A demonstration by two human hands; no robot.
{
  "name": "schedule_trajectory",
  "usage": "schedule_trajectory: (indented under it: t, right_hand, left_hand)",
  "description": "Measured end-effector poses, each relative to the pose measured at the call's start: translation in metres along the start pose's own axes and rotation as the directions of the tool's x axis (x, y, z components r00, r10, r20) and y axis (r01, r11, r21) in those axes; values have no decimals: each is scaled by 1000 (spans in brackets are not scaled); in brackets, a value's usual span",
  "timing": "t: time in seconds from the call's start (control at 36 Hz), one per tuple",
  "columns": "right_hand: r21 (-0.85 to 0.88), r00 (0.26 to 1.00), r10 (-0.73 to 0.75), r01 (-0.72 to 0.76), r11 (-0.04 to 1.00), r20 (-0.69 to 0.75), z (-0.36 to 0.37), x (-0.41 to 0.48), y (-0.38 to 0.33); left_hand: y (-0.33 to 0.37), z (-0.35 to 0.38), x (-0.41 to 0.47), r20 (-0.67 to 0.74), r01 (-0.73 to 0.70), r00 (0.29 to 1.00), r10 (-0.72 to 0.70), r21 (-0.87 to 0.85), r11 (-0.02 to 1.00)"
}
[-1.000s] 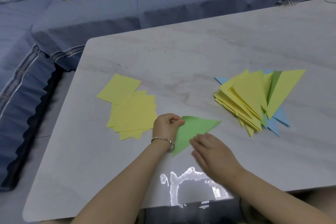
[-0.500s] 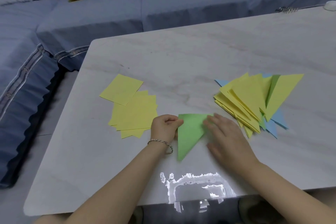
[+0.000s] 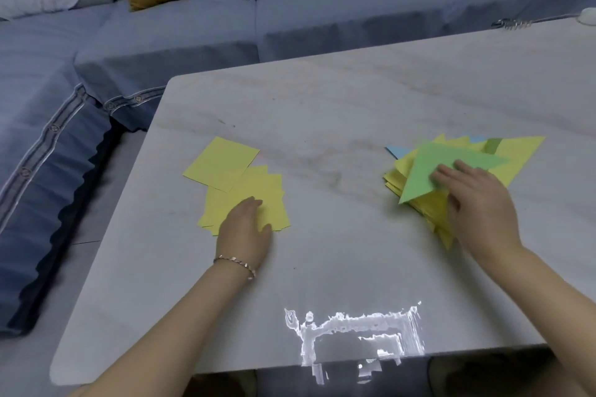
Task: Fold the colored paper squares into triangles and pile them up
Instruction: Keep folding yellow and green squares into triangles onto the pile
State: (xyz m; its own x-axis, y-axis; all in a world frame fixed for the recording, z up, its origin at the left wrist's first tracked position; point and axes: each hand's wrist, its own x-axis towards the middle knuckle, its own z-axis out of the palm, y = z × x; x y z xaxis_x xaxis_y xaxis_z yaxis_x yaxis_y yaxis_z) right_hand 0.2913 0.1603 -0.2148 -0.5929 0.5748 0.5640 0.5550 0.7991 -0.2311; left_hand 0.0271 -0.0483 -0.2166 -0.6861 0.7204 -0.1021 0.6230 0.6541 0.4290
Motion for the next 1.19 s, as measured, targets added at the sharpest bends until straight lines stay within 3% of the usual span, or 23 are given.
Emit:
schedule_trajectory:
  t: [0.11,0.36,0.56,0.75,0.86,0.97,1.19]
  right_hand:
    - [11,986,81,-83,996,149,6,-12,-7]
    - [157,956,-78,34,987,284,13,-28,-53]
    - [200,894,-104,17,980,435,11,-32,-73]
    - [204,776,-95,-45,978,624,9,-29,-82]
    - [205,757,-78,-76,976,648,8,-26,-88]
    - [206,752,-62,-100,974,656,6,-25,-92]
    - [195,728,-76,-80,977,682,-3,-21,-97]
  left_hand:
    - [-8,-3,10,121,-5,992,-23,230,973]
    - [-7,-17,32,240,-211,965,101,492,845]
    - [-21,-24,39,233,-137,971,54,355,925]
    - [-30,-30,37,365,-244,925,107,352,904]
    - [-27,-33,35,400,-317,906,138,424,848]
    - [-27,-28,35,384,-345,911,150,513,786]
    - [-32,-22,27,143,-234,972,185,559,795]
